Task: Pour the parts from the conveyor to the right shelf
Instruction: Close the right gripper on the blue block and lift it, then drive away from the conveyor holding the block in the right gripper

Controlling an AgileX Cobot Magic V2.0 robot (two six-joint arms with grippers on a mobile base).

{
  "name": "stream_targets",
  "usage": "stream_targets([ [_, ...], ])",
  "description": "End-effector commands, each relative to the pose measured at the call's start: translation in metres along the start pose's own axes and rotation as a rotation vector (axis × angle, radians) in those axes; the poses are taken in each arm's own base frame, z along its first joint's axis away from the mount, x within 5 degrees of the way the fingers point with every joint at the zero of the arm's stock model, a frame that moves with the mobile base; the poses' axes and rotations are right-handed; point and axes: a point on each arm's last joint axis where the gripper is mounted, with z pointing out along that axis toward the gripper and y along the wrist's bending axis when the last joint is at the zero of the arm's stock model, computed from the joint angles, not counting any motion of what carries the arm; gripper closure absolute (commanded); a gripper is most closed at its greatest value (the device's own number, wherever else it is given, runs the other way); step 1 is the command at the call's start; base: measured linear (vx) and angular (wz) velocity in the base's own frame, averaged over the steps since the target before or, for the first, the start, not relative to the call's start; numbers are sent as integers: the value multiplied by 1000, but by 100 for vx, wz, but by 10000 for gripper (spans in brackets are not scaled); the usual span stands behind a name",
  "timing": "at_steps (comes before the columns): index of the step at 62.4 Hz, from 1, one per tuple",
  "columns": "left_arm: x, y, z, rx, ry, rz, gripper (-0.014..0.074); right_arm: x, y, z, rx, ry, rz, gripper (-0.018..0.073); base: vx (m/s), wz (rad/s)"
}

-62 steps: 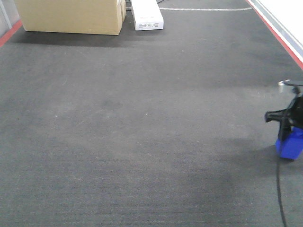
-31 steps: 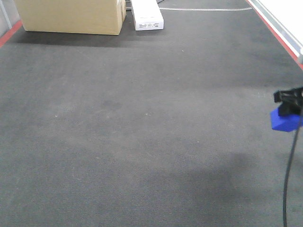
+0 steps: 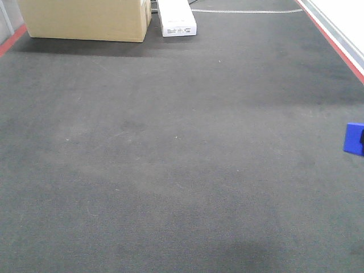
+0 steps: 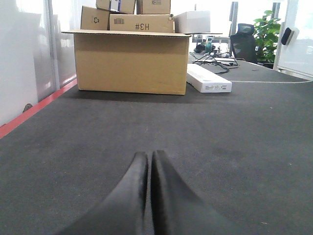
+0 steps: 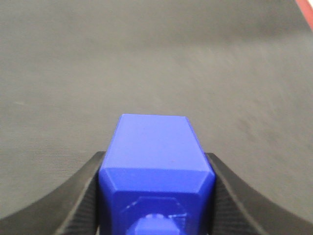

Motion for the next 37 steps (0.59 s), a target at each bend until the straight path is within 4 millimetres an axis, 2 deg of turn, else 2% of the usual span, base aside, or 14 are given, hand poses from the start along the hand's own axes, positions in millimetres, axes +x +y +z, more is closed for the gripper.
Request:
stream_targets([
  [1,3,0,0,2,-60,-10,603,-1,8,-22,-22,-157,-33,564,0,0],
  [17,3,0,0,2,-60,-10,603,41,12,-41,-37,-290,-100,564,0,0],
  [26,3,0,0,2,-60,-10,603,66,14,-43,-68,-358,-146,564,0,0],
  [37,3,0,0,2,-60,-10,603,80,13,-50,-83,-454,-146,564,0,0],
])
